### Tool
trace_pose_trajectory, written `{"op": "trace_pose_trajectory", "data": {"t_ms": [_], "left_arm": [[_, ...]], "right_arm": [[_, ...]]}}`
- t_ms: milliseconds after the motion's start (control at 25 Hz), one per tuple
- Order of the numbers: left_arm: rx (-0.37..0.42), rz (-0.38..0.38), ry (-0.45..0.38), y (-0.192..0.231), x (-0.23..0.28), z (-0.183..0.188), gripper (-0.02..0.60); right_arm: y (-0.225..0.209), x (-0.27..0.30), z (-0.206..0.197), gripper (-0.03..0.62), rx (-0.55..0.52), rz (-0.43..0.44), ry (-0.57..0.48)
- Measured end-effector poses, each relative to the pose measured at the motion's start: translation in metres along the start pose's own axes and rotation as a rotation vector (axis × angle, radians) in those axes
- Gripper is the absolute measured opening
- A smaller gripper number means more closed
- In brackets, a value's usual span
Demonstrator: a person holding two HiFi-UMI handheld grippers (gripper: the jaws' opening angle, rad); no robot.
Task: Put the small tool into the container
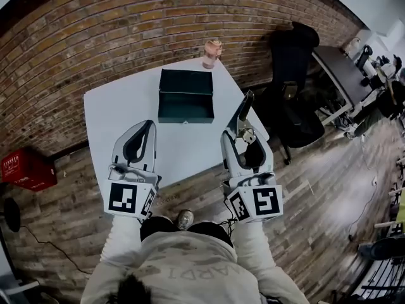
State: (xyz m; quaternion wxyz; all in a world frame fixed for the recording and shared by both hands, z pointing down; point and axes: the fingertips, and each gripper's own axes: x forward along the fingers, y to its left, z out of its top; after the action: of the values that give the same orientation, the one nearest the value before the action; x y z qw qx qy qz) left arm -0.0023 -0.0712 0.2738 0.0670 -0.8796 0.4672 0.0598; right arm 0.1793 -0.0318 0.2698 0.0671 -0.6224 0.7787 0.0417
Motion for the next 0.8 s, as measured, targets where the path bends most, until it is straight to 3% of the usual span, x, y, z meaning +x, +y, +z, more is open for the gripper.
{"op": "trace_pose_trajectory", "data": {"t_ms": [240, 800], "left_arm": [[0.015, 0.016, 0.02, -0.003, 0.014, -0.008, 0.006], [0.025, 0.035, 0.057, 0.041, 0.062, -0.028, 0.006]], "right_arm": [[-0.01, 0.021, -0.014, 0.241, -0.022, 0.053, 0.021], [-0.007, 0.107, -0.064, 0.241, -0.221, 0.189, 0.147]]}}
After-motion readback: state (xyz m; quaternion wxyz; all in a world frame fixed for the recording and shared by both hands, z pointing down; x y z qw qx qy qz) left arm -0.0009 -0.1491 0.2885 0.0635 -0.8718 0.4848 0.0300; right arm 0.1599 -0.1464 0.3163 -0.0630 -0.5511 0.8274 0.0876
